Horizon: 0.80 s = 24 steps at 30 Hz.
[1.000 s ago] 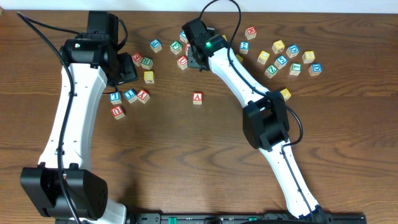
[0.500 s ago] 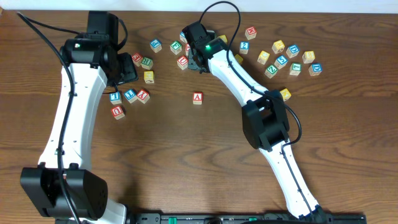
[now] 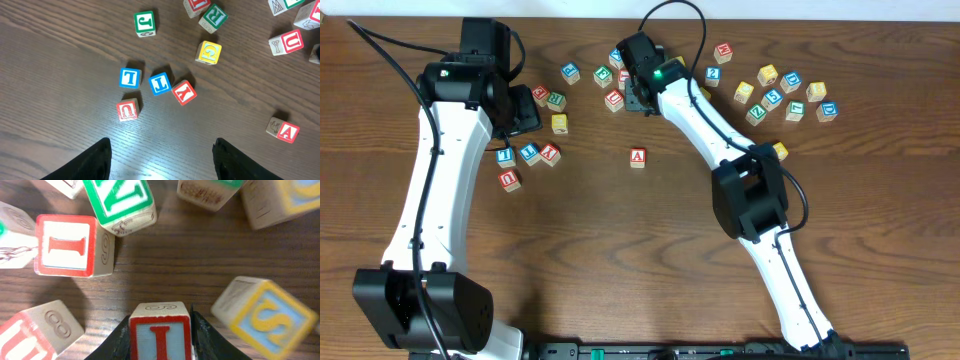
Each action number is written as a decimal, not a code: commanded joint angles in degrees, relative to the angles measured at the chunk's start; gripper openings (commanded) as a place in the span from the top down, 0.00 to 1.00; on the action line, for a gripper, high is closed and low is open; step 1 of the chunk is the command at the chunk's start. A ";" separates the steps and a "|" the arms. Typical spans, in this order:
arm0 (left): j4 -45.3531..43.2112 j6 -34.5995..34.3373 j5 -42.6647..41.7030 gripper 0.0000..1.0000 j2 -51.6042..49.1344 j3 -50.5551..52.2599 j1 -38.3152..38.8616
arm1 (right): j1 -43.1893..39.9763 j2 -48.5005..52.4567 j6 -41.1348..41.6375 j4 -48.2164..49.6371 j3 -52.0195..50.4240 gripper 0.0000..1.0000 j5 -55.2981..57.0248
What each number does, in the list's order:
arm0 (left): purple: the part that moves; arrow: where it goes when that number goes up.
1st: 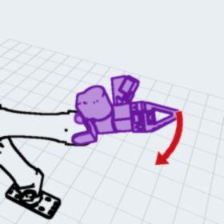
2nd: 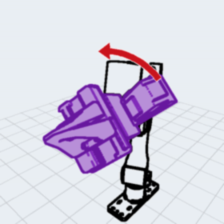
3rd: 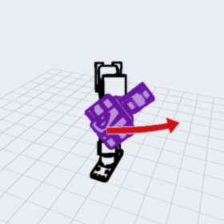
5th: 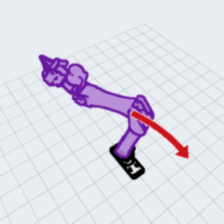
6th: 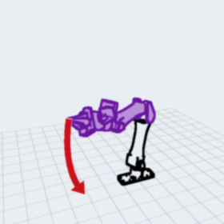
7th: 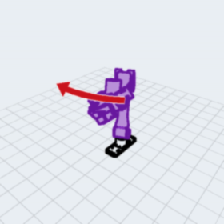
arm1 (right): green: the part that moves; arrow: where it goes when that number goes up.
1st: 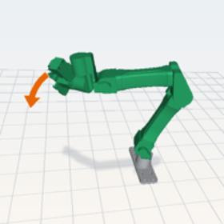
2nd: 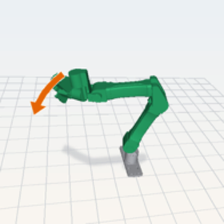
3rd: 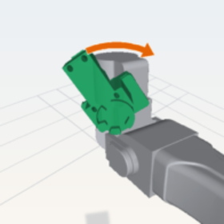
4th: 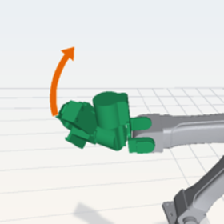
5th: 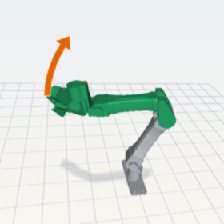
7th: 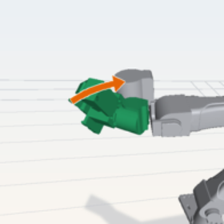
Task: Spell out AI2
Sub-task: 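Reach the right gripper to the red-lettered I block in the cluster, then close the right gripper on the red I block and lift it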
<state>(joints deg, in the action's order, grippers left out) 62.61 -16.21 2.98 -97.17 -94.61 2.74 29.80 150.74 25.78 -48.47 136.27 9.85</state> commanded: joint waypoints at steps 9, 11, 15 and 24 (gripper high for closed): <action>0.04 0.92 0.72 0.36 1.27 -1.20 0.11 | -0.52 -11.76 -5.07 -3.96 -0.13 0.67 0.33; -0.09 0.92 0.72 0.36 1.27 -1.20 0.11 | -0.52 -11.54 -5.05 -3.93 -0.22 0.66 -0.42; -0.09 0.92 0.72 0.36 1.27 -1.20 0.11 | -0.52 -9.40 -5.03 -3.61 -0.26 0.59 -0.55; -0.09 0.94 0.72 0.36 1.27 -1.20 0.11 | -0.46 -3.54 -4.50 -1.86 -0.26 0.54 -2.54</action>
<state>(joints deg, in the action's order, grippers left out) 62.57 -16.21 2.98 -97.17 -94.61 2.74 29.43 144.90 21.37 -50.43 136.16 8.29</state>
